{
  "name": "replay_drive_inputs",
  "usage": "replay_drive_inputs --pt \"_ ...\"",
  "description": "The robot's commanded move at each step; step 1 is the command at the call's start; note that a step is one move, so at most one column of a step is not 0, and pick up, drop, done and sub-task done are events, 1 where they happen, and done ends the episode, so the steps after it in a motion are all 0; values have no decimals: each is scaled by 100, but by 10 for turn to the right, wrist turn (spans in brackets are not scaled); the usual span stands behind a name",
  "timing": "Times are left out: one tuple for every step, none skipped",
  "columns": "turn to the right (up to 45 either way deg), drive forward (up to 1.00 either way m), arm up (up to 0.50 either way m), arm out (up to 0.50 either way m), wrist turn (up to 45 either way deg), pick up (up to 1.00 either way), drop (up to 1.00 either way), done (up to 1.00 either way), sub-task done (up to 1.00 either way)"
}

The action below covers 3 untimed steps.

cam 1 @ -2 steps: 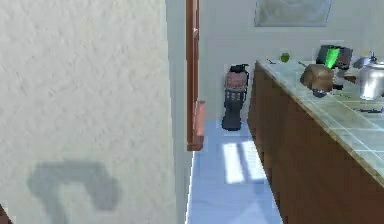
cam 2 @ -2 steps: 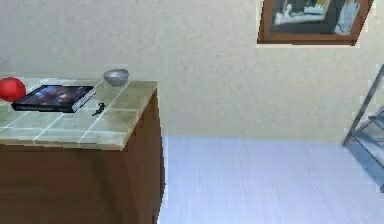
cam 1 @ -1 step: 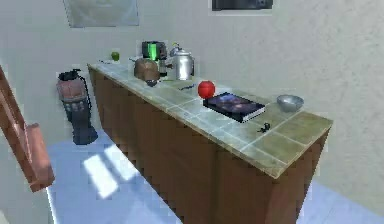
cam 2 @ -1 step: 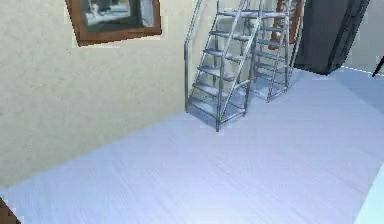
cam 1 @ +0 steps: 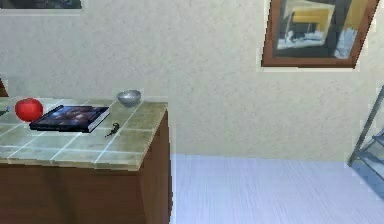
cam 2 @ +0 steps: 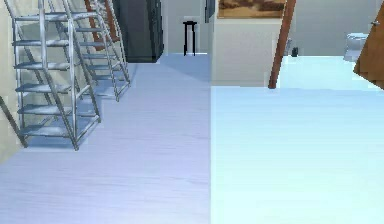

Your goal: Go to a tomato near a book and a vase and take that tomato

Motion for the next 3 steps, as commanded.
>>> replay_drive_inputs --pt "30 0 0 0 0 0 0 0 0" --pt "0 55 0 0 0 0 0 0 0" --pt "0 80 0 0 0 0 0 0 0"
